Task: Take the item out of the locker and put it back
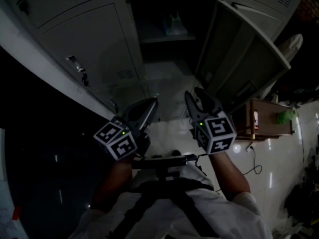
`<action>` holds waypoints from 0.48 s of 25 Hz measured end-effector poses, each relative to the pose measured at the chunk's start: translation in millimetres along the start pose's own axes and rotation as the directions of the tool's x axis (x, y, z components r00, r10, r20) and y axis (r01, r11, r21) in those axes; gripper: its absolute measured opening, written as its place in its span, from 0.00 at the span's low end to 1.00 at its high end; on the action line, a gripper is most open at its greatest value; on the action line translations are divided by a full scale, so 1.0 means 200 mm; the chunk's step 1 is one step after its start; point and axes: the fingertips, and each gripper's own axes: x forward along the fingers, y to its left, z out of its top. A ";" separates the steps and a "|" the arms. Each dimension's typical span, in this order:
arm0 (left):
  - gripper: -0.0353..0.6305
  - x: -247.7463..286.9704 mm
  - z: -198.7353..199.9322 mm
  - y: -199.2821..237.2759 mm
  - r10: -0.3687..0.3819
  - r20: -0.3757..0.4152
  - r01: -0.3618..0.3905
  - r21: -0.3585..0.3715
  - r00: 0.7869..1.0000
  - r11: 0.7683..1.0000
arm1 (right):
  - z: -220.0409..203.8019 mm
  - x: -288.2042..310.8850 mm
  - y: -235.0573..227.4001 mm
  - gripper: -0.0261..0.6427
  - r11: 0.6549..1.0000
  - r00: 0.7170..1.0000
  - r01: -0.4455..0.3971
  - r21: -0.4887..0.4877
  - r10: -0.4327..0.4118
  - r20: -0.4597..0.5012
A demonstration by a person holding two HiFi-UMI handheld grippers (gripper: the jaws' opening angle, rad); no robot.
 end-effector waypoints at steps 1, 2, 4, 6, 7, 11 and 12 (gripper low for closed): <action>0.05 -0.01 -0.01 0.00 0.001 -0.003 -0.001 -0.006 1.000 1.000 | -0.01 -0.01 0.00 0.21 1.000 1.000 0.001 0.005 -0.001 -0.004; 0.05 -0.01 -0.02 0.00 0.001 -0.006 -0.001 -0.012 1.000 1.000 | -0.02 -0.01 0.00 0.20 1.000 1.000 0.004 0.009 -0.004 -0.006; 0.05 -0.02 -0.04 -0.01 -0.001 -0.012 0.001 -0.019 1.000 1.000 | -0.04 -0.03 -0.01 0.19 1.000 1.000 0.011 0.013 -0.011 -0.007; 0.05 -0.03 -0.05 -0.02 -0.005 -0.016 0.005 -0.016 1.000 1.000 | -0.04 -0.04 -0.01 0.17 1.000 1.000 0.017 0.017 -0.016 -0.006; 0.05 -0.04 -0.05 -0.02 -0.004 -0.014 0.004 -0.010 1.000 1.000 | -0.05 -0.04 -0.01 0.17 1.000 1.000 0.018 0.019 -0.018 -0.006; 0.05 -0.07 -0.05 -0.03 0.006 -0.011 -0.006 0.003 1.000 1.000 | -0.06 -0.05 0.00 0.14 1.000 1.000 0.012 0.026 -0.011 -0.001; 0.05 -0.08 -0.06 -0.03 0.008 -0.012 -0.008 0.000 1.000 1.000 | -0.05 -0.06 0.01 0.13 1.000 1.000 0.006 0.029 -0.006 -0.001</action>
